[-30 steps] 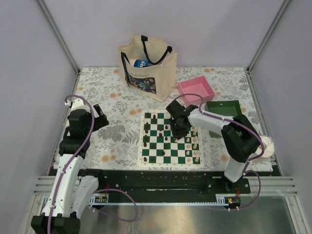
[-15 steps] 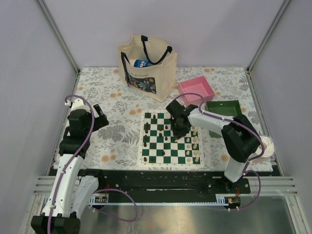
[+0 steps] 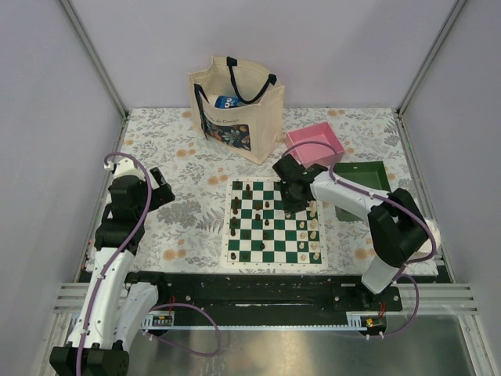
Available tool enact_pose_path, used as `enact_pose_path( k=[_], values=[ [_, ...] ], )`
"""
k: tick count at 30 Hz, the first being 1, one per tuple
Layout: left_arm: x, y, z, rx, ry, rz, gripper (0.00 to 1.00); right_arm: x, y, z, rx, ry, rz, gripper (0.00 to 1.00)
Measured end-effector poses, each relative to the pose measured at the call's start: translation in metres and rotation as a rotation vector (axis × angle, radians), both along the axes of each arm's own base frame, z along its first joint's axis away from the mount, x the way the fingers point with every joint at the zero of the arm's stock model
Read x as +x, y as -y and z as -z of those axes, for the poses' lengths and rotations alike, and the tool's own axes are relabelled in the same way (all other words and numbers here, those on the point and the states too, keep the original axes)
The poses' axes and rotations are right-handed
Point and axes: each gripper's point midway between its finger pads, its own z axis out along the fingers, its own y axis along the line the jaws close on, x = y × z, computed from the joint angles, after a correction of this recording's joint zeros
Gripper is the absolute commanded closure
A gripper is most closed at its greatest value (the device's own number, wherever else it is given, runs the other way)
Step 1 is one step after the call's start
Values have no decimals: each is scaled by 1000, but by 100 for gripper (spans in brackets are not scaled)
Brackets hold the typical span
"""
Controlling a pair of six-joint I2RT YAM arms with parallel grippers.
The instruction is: Set up the chess pieces on the board
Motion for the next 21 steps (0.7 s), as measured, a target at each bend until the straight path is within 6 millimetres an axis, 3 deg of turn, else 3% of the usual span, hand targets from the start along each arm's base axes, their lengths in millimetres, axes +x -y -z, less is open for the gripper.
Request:
enact_pose_path(
  k=[9,21],
  values=[
    [-1,0,-3,-1,11,0,1,15,31,4,-26,5,90,82],
    [-1,0,-3,-1,13,0,1,21,43,9,-31,3,118,82]
  ],
)
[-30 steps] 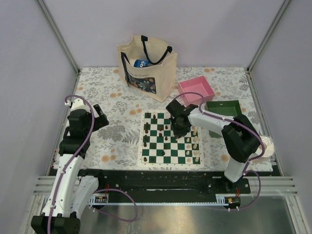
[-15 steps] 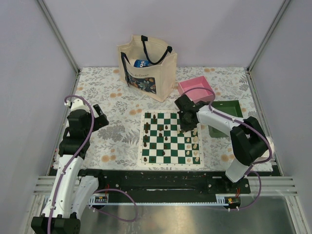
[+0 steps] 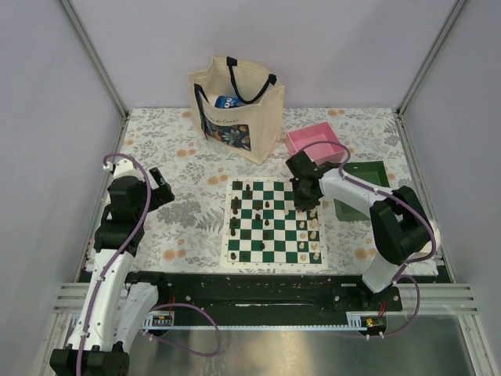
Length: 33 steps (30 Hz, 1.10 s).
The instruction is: Set up the chess pieces on the board
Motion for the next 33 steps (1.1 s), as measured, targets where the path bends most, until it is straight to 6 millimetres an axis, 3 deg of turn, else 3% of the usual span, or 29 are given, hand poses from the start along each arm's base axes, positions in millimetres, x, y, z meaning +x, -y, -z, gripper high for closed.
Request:
enact_pose_path(
  k=[11,27,33],
  values=[
    [0,0,0,0,0,0,1,-5,4,16,-20,-32,3,80],
    [0,0,0,0,0,0,1,-5,6,16,-25,-37,-8,62],
    [0,0,0,0,0,0,1,1,2,5,-19,-24,-27,52]
  ],
)
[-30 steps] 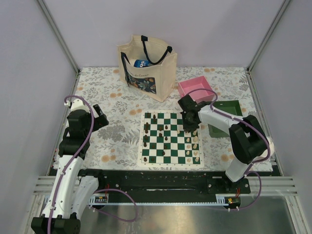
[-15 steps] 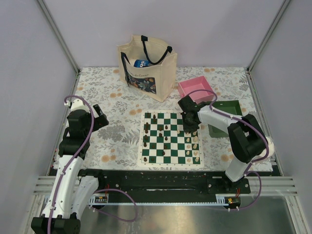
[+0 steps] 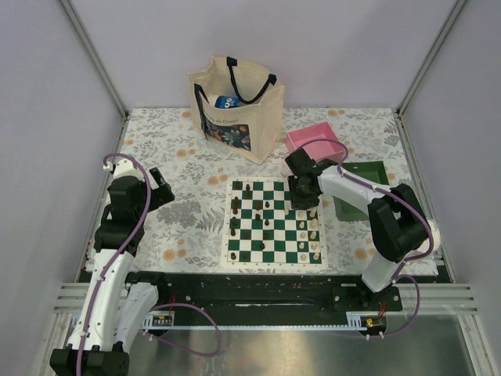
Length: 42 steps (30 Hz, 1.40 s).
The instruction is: Set up the chess pieces on the board
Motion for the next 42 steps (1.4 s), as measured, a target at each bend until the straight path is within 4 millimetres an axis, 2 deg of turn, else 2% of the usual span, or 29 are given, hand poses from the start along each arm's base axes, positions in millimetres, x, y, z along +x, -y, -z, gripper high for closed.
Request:
enact_pose_path(
  k=[6,12,20,27,30,42],
  values=[
    [0,0,0,0,0,0,1,8,-13,-19,59,30,-13,49],
    [0,0,1,0,-3,0,1,7,-28,-25,102,27,-30,49],
    [0,0,1,0,-3,0,1,-1,-46,-7,99,-26,-70,49],
    [0,0,1,0,-3,-1,1,1,-48,5,82,-50,-67,51],
    [0,0,1,1,-3,-1,1,4,-49,7,79,-54,-67,56],
    [0,0,1,1,-3,-1,1,7,-49,12,61,-58,-63,62]
  ],
)
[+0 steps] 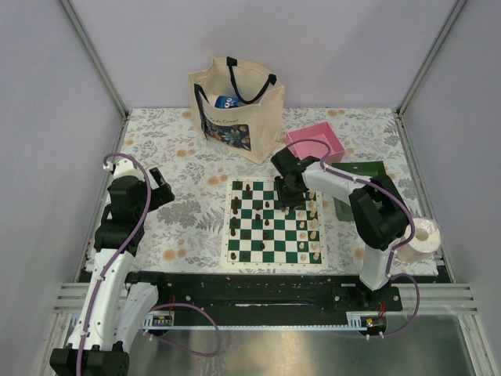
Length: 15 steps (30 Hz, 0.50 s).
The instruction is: Set up the chess pieces on the board
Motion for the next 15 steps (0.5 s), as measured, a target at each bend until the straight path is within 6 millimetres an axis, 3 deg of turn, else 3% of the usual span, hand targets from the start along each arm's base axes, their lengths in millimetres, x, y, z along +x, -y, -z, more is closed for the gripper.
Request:
enact_pose_path(
  k=[15],
  values=[
    [0,0,0,0,1,0,1,0,2,1,-10,-1,2,68]
  ],
)
